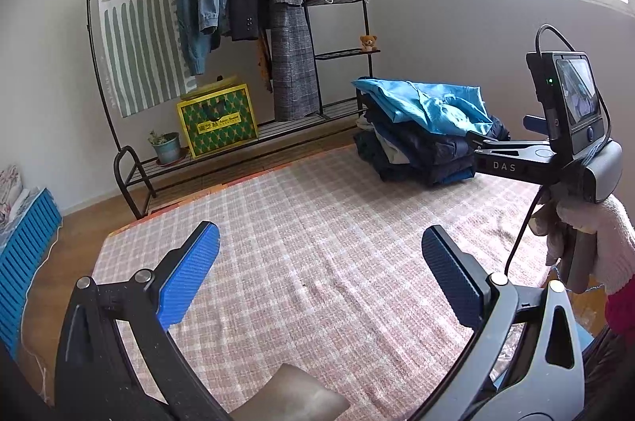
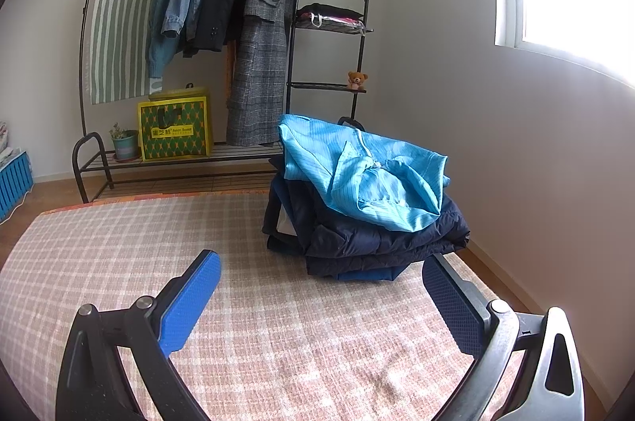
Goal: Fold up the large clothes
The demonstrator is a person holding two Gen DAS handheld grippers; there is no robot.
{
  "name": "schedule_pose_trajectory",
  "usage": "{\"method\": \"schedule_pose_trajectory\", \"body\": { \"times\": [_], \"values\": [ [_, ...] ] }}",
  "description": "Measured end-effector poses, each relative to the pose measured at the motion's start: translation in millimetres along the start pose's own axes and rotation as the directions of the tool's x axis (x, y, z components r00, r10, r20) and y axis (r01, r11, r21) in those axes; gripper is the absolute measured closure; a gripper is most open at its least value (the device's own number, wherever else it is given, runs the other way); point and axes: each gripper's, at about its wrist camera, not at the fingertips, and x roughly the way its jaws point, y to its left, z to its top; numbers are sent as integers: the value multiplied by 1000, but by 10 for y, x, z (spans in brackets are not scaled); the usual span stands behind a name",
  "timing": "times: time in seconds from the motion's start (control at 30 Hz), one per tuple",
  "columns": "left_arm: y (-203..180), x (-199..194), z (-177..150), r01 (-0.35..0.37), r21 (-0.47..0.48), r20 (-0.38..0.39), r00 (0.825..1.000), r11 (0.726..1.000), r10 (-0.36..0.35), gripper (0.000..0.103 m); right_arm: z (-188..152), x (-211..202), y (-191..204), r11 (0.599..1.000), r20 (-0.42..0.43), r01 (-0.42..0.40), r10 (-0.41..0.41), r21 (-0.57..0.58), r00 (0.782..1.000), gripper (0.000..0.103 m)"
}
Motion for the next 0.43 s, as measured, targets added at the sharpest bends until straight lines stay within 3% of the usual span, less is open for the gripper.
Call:
{"method": "schedule_pose_trajectory", "body": {
  "times": [0.43],
  "values": [
    [34, -25, 12, -5, -9, -3, 1000, 1000, 5, 0, -72, 34, 57, 1000, -11, -2, 2, -20, 1000, 0]
  ]
}}
